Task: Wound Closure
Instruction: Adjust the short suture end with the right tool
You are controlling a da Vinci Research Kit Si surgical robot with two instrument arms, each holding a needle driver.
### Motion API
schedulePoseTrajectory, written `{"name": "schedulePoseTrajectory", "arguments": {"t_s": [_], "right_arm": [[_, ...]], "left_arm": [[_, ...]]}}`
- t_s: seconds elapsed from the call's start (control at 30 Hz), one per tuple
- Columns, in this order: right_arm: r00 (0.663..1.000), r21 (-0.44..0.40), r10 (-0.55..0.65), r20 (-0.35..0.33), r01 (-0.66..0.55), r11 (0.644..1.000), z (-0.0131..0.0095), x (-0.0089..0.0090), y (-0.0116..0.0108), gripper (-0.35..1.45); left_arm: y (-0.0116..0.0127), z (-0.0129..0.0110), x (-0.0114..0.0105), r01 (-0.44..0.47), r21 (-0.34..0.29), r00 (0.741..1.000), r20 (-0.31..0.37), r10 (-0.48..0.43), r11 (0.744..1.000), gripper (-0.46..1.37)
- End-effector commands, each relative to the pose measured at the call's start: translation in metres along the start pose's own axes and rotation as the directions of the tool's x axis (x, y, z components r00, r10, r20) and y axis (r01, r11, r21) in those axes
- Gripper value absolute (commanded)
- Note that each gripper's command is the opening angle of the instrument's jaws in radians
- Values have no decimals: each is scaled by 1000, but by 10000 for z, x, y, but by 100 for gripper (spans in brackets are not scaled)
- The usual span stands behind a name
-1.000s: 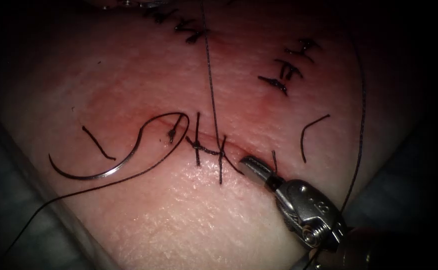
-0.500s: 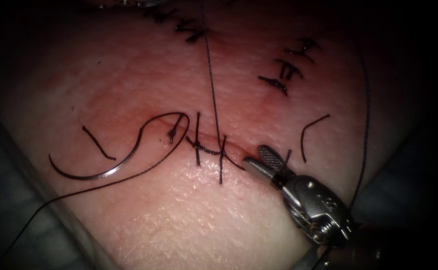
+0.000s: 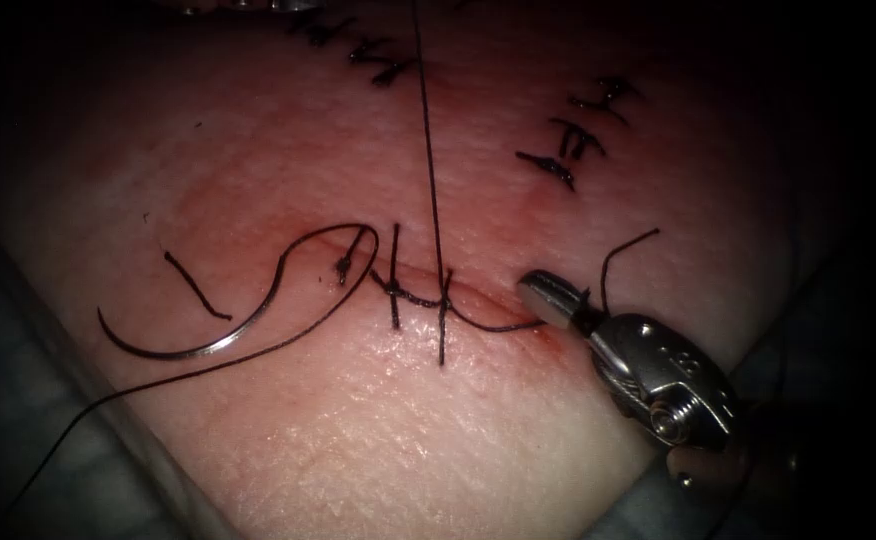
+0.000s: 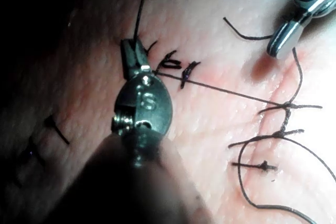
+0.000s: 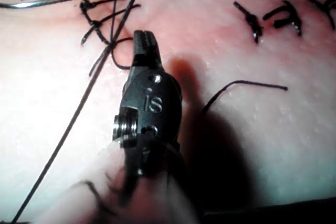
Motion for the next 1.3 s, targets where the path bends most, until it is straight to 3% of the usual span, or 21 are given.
{"name": "schedulePoseTrajectory", "arguments": {"t_s": [0.03, 0.17, 0.43, 0.6, 0.7, 0.9, 0.97, 1.17, 1.3], "right_arm": [[1000, -3, 2, 6, -2, 1000, 1, 2, 1, -35], [1000, 5, 7, 16, -7, 1000, 8, 12, 8, -35], [999, 13, -12, 30, 12, 1000, 50, 45, 52, -35], [999, 22, -22, 34, 22, 1000, 75, 51, 65, -35], [999, 33, -29, 35, 28, 999, 90, 48, 64, -35], [998, 45, -47, 42, 45, 998, 115, 29, 52, -35], [998, 54, -55, 34, 53, 997, 125, 19, 46, -35], [997, 64, -67, 39, 65, 996, 139, 8, 42, -35], [996, 63, -80, 38, 77, 995, 141, 9, 44, -35]], "left_arm": [[1, -1, 1, -1, -7, 1000, -1, 1, 1000, -35], [8, -5, 12, -2, -19, 1000, -7, 2, 1000, -35], [28, -9, 39, 18, -72, 999, -32, -21, 997, -35], [30, -5, 38, 55, -95, 998, -37, -59, 994, -35], [37, 1, 30, 76, -149, 995, -57, -85, 986, -35], [69, 10, 7, 131, -385, 977, -107, -186, 913, -35], [81, 11, -3, 153, -472, 969, -103, -226, 868, -35], [92, 12, -2, 196, -578, 935, -132, -328, 792, -35], [100, 16, -1, 182, -626, 933, -133, -334, 758, -35]]}}
